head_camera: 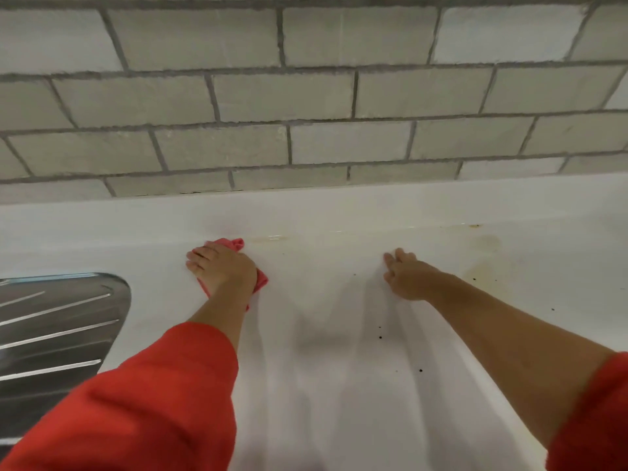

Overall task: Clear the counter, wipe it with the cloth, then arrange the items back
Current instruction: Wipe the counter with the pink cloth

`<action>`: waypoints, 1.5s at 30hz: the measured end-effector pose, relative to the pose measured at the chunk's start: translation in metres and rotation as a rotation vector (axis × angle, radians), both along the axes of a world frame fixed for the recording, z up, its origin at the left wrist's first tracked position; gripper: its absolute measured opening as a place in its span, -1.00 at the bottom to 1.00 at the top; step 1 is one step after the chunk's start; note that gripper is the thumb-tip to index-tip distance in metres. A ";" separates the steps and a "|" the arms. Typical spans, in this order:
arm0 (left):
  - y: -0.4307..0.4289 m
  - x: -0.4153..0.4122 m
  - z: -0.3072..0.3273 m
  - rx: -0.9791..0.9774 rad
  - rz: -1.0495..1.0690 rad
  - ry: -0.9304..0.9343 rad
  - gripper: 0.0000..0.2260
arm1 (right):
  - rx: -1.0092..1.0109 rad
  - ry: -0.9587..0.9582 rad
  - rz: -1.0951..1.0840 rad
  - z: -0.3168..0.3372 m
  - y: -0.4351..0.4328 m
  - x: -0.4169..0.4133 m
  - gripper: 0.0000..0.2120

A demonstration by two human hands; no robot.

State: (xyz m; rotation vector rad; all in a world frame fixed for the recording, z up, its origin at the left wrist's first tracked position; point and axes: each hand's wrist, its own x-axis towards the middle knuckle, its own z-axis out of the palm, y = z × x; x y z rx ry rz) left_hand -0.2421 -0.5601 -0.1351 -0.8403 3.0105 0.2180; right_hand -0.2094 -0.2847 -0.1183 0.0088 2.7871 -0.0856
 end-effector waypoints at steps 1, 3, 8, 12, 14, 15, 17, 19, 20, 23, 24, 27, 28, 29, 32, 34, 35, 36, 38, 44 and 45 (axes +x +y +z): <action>0.002 -0.005 0.000 0.009 0.005 0.004 -0.46 | -0.008 0.008 0.006 -0.001 0.001 -0.001 -0.50; 0.005 -0.014 -0.001 0.015 -0.012 -0.008 -0.47 | -0.010 0.007 0.005 -0.005 0.003 -0.003 -0.49; 0.018 -0.020 -0.004 -0.029 -0.193 -0.019 -0.47 | 0.028 -0.010 0.009 -0.004 0.001 -0.003 -0.49; 0.050 0.002 -0.005 0.002 -0.574 0.057 -0.51 | 0.041 -0.019 0.003 -0.001 0.000 -0.002 -0.48; 0.059 0.018 -0.007 0.011 -0.714 0.089 -0.55 | 0.036 -0.028 0.003 0.001 0.000 -0.001 -0.48; 0.057 0.025 -0.008 -0.010 -0.728 0.119 -0.57 | 0.036 -0.032 0.007 0.002 0.000 -0.001 -0.48; 0.046 0.029 -0.008 -0.094 -0.617 0.168 -0.59 | 0.034 -0.034 0.013 0.003 0.001 -0.002 -0.48; 0.036 0.024 -0.004 -0.143 -0.387 0.110 -0.58 | 0.031 -0.041 0.013 0.002 0.002 -0.002 -0.48; 0.033 0.018 -0.002 -0.140 -0.291 0.066 -0.56 | 0.032 -0.043 0.015 0.001 0.003 -0.002 -0.48; 0.036 -0.003 -0.002 -0.094 -0.146 0.025 -0.48 | 0.036 -0.048 0.016 0.000 0.002 -0.003 -0.48; 0.041 -0.010 -0.003 -0.064 -0.121 0.025 -0.46 | 0.042 -0.046 0.015 -0.001 0.002 -0.003 -0.48; 0.064 -0.019 -0.003 0.014 -0.124 0.039 -0.43 | 0.045 -0.046 0.022 -0.002 0.002 -0.003 -0.48; 0.072 -0.019 -0.003 0.011 -0.154 0.044 -0.43 | 0.041 -0.047 0.029 -0.002 0.003 -0.004 -0.48; 0.079 -0.019 -0.003 0.005 -0.200 0.047 -0.43 | 0.036 -0.047 0.034 -0.002 0.004 -0.004 -0.48; 0.093 -0.016 -0.007 -0.004 -0.412 0.042 -0.47 | 0.020 -0.045 0.036 -0.001 0.005 -0.004 -0.48; 0.097 -0.006 -0.010 0.012 -0.581 0.051 -0.51 | 0.019 -0.048 0.034 -0.001 0.005 -0.004 -0.48; 0.098 0.003 -0.010 0.020 -0.655 0.055 -0.52 | 0.018 -0.047 0.033 0.000 0.005 -0.005 -0.48; 0.099 0.014 -0.011 0.018 -0.715 0.062 -0.53 | 0.017 -0.042 0.035 0.000 0.005 -0.005 -0.48; 0.100 0.046 -0.012 0.001 -0.826 0.095 -0.55 | 0.015 -0.028 0.037 0.001 0.005 -0.005 -0.47; 0.078 0.061 -0.014 0.026 -0.858 0.083 -0.57 | 0.005 -0.009 0.054 0.003 0.006 -0.002 -0.48; 0.075 0.048 -0.014 0.013 -0.782 0.086 -0.56 | -0.012 -0.018 0.062 0.006 0.008 -0.002 -0.49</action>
